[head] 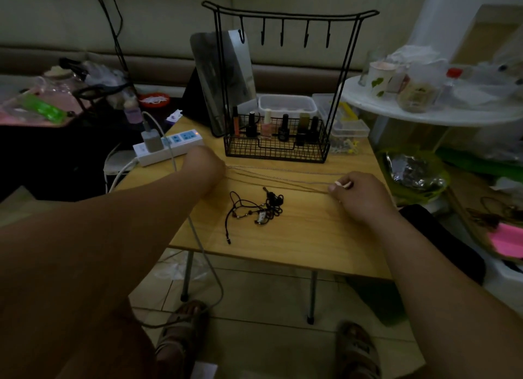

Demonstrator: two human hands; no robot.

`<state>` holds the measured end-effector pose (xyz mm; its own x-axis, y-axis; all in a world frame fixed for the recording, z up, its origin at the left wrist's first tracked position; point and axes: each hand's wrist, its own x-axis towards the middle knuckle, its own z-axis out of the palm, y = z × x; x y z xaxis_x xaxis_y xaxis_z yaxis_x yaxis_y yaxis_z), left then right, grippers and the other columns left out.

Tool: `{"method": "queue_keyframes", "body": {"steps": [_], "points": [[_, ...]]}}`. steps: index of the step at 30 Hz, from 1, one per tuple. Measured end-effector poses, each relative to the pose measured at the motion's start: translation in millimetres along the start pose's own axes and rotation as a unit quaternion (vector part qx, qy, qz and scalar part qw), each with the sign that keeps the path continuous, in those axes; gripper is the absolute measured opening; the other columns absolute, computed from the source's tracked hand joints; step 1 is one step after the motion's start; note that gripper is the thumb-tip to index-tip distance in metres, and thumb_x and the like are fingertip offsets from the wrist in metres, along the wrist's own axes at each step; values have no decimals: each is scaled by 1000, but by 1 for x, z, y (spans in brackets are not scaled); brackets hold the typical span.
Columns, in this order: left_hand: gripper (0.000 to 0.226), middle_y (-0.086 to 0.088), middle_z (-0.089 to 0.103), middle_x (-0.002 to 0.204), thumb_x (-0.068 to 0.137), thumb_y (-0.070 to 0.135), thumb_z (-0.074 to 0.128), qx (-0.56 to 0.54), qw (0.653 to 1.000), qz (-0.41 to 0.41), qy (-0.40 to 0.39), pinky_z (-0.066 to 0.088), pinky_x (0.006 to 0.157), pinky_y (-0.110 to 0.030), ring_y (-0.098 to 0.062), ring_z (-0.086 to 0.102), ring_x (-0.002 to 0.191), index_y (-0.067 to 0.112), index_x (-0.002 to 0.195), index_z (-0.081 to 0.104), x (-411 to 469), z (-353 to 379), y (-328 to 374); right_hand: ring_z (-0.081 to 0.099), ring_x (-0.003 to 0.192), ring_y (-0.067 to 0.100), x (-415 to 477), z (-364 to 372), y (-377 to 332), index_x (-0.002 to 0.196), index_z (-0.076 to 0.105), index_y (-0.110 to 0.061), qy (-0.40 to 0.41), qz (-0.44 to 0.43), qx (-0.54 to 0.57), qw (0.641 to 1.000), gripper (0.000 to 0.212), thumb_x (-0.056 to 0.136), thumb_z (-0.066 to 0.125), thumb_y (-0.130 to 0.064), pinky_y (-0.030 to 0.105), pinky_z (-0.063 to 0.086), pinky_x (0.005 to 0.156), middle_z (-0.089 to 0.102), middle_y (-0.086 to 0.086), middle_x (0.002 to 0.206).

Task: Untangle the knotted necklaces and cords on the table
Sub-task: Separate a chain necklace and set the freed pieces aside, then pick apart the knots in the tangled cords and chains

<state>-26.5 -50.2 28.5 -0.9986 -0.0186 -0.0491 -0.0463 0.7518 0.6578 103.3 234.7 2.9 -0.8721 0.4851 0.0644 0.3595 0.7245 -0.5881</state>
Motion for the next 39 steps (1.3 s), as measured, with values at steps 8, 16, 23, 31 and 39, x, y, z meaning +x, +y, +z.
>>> {"method": "queue_keyframes", "body": {"steps": [8, 16, 23, 31, 39], "points": [[21, -16, 67, 113, 100, 12, 57, 57, 997, 59, 7, 55, 84, -42, -32, 64, 100, 3, 116, 67, -14, 4, 0, 61, 105, 24, -7, 6, -9, 114, 66, -27, 32, -17, -55, 998, 23, 98, 64, -44, 37, 50, 84, 57, 3, 125], [11, 2, 69, 105, 101, 15, 62, -42, 986, 151, -58, 53, 73, -27, -16, 64, 96, 18, 101, 72, -43, 2, 10, 58, 100, 17, -31, 7, -31, 107, 70, -25, 63, -83, -1, 995, 11, 100, 63, -29, 31, 44, 80, 58, -4, 110], [26, 8, 61, 118, 99, 26, 68, 106, 954, 217, -176, 46, 80, -23, -11, 59, 105, 27, 125, 68, -60, -23, -1, 56, 96, 10, -56, 28, -63, 102, 70, -29, -53, -186, 22, 981, 6, 99, 66, -27, 28, 40, 78, 64, -8, 104], [6, 8, 56, 109, 97, 27, 70, 137, 934, 284, -167, 48, 79, -28, -13, 58, 101, 30, 101, 67, -62, -13, -12, 52, 105, 11, -55, 42, -84, 125, 67, -33, -146, -206, -42, 967, 36, 95, 64, -14, 25, 42, 86, 51, -6, 118], [5, 0, 77, 88, 102, 25, 64, -135, 944, 220, -205, 56, 80, -30, -10, 74, 85, 22, 101, 68, -54, -25, 4, 50, 105, 7, -43, 35, -80, 130, 64, -40, -170, -201, -32, 964, 49, 94, 60, -6, 17, 40, 82, 48, -7, 120]]}}
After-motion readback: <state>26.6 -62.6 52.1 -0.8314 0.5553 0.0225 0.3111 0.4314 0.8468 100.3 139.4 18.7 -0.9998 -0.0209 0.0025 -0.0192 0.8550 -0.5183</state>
